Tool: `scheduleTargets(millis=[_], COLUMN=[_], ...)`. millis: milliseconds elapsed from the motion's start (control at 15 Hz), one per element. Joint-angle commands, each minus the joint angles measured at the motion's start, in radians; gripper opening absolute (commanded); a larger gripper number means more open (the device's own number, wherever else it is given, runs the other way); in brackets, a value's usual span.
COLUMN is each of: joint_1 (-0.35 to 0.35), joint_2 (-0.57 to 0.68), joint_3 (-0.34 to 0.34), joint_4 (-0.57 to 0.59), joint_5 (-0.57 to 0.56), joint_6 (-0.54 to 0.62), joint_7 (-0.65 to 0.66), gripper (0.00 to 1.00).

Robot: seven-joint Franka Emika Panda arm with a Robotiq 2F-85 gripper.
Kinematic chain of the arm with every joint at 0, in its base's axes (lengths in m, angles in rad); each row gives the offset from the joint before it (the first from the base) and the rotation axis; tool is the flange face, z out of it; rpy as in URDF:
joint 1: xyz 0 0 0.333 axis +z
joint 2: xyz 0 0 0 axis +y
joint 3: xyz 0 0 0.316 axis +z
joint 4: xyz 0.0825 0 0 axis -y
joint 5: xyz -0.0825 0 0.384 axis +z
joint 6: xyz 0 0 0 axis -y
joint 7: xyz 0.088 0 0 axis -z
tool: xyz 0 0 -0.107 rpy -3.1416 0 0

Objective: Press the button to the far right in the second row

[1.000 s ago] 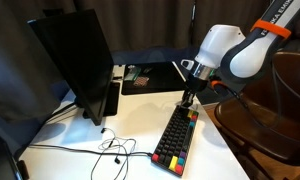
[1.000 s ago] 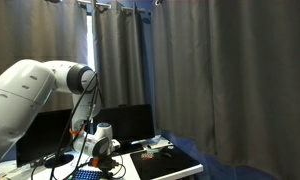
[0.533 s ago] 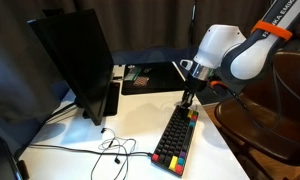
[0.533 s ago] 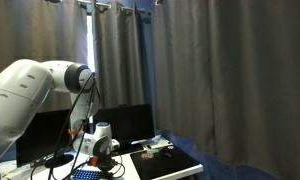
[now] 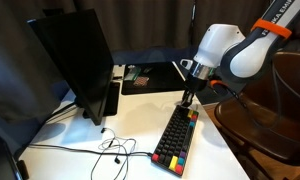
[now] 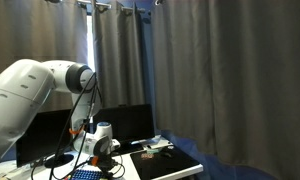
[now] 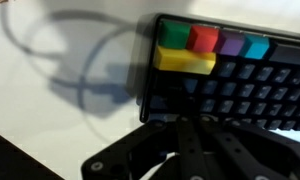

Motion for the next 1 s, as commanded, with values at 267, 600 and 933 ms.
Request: scheduleTargets(millis=[267, 600, 933], joint_1=[-0.148, -0.246, -0.387], joint_2=[-0.039, -0.074, -0.150], joint_3=[0.122, 0.211, 0.366], joint_4=[-0.011, -0.022, -0.041], joint_5=[0.034, 0.067, 0.141], joint_6=[-0.047, -0.050, -0.120], joint_7=[-0.011, -0.024, -0.084], gripper=[0.00, 0.28, 0.58])
